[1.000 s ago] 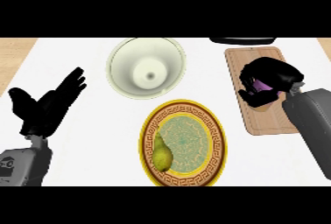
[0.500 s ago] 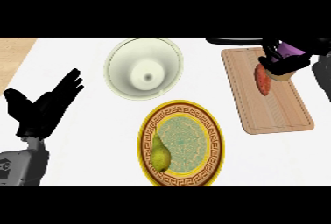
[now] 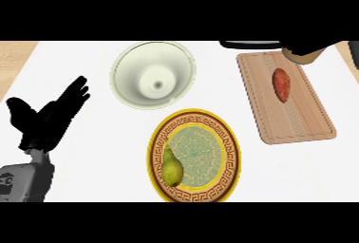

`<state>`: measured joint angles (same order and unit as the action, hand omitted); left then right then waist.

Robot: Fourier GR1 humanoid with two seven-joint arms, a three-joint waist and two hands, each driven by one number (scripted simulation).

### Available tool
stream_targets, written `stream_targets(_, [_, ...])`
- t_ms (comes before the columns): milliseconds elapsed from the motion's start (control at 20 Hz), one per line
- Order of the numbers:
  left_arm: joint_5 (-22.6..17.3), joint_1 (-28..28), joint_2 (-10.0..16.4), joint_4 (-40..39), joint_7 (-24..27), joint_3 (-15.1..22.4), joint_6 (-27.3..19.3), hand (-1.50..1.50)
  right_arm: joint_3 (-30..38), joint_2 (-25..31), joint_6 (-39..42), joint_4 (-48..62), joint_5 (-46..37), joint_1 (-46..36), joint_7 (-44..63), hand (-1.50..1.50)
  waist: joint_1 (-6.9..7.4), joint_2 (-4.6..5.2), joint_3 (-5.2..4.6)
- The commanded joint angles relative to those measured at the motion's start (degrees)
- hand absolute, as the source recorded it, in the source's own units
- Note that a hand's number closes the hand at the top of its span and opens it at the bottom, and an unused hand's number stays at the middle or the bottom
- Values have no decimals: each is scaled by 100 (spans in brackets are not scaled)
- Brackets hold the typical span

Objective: Pick the can from the plate and place it in the bowl

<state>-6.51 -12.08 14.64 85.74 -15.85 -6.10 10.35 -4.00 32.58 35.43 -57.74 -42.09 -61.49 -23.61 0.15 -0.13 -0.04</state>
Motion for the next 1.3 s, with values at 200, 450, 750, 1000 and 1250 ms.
stream_targets(200, [122, -49, -145, -215, 239, 19, -52, 0, 504, -973, 757, -294, 709, -505, 1288, 150, -8, 5, -1])
stream_targets(450, [144, -135, -168, -313, 177, -12, -94, 0, 672, -1690, 839, -446, 937, -1098, 2321, 150, 0, 3, -3])
stream_targets(750, [263, 85, -214, 48, 90, 139, -84, 0, 502, -2465, -295, 25, 551, -1222, 2477, 150, 72, 29, -1])
stream_targets(1000, [-38, -119, 114, -23, -63, -103, 301, 0, 559, -2678, -641, 965, 377, -1944, 2479, 150, 126, 51, -3])
stream_targets(1250, [151, -319, -104, -166, 11, -11, 28, 0, 401, -3062, -1697, 2086, -86, -1930, 2210, 150, 234, 114, -6])
